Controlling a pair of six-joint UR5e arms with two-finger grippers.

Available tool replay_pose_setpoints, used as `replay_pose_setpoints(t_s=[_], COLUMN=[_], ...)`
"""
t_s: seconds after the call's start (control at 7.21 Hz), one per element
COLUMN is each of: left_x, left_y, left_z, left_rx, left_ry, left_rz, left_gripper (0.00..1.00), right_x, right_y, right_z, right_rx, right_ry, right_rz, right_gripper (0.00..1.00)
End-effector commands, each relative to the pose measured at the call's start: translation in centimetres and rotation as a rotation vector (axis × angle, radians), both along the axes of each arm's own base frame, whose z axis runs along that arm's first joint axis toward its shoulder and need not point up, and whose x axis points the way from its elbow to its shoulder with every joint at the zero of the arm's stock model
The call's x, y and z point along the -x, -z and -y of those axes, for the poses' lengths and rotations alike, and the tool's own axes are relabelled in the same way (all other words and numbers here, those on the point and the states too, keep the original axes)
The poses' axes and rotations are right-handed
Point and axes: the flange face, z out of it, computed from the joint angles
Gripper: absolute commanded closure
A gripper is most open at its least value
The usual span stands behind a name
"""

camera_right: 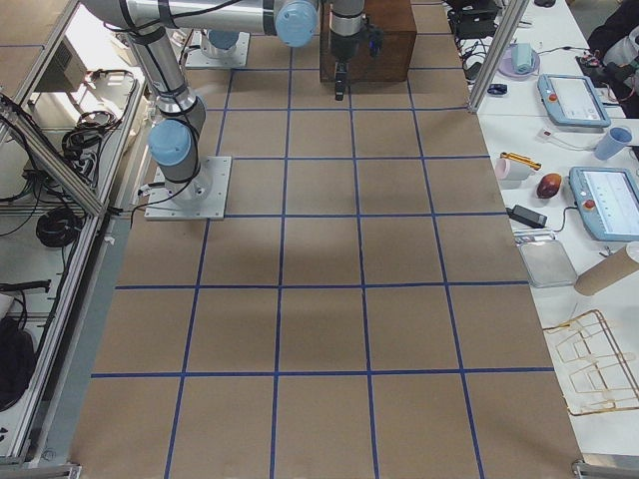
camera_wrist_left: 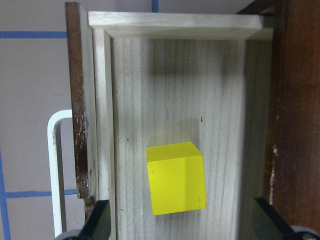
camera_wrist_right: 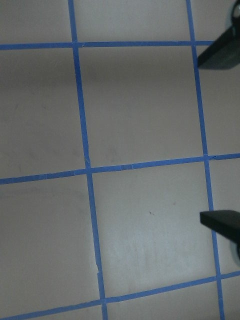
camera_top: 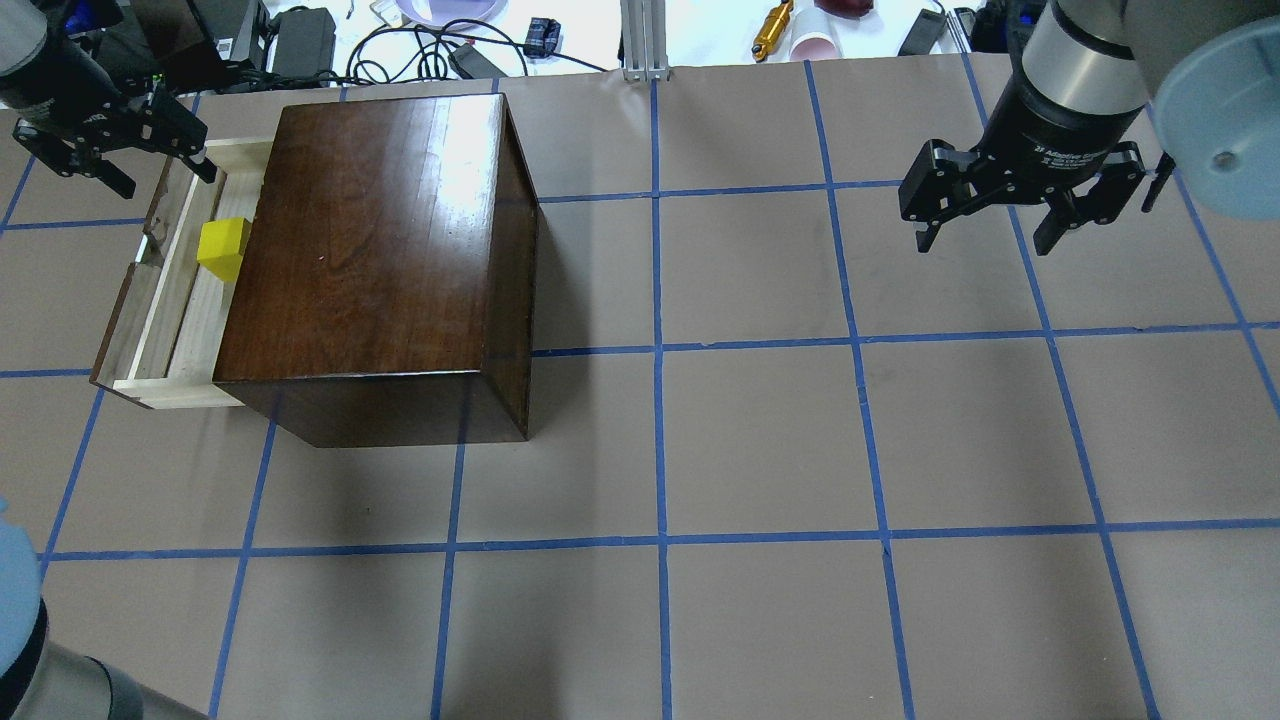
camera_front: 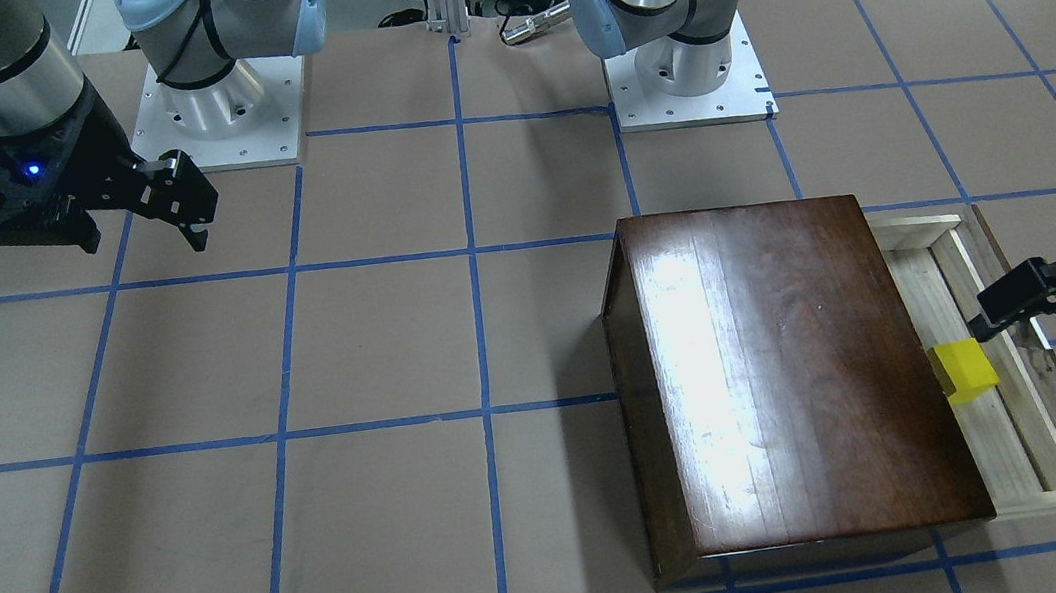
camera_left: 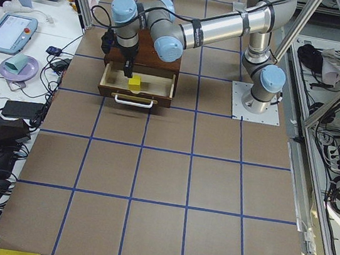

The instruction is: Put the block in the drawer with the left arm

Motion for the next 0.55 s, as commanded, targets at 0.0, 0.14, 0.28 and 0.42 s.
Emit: replay_pose_setpoints(t_s=[0.0, 0.14, 0.28, 0.42], left_x=[6.6, 10.6, 14.3, 17.1], left_y=[-3.6, -3.6, -4.0, -4.4], left_z=[-1.0, -1.6, -2.2, -3.1], left_rx=[0.016, -0.012, -0.013, -0.012], left_ry=[0.026, 0.069, 0.021, 0.03], left_rz=[0.076, 0.063, 0.073, 0.074], left_gripper=[0.0, 0.0, 0.0, 0.0], right_x=[0.0, 0.0, 0.0, 0.0], right_y=[0.0, 0.1, 0.0, 0.1], right_z=[0.0, 0.0, 0.0, 0.0], right_rx=[0.0, -0.001, 0.0, -0.001], right_ry=[0.0, 0.0, 0.0, 0.0], right_rz=[0.0, 0.0, 0.0, 0.002], right_gripper=[0.0, 0.0, 0.0, 0.0])
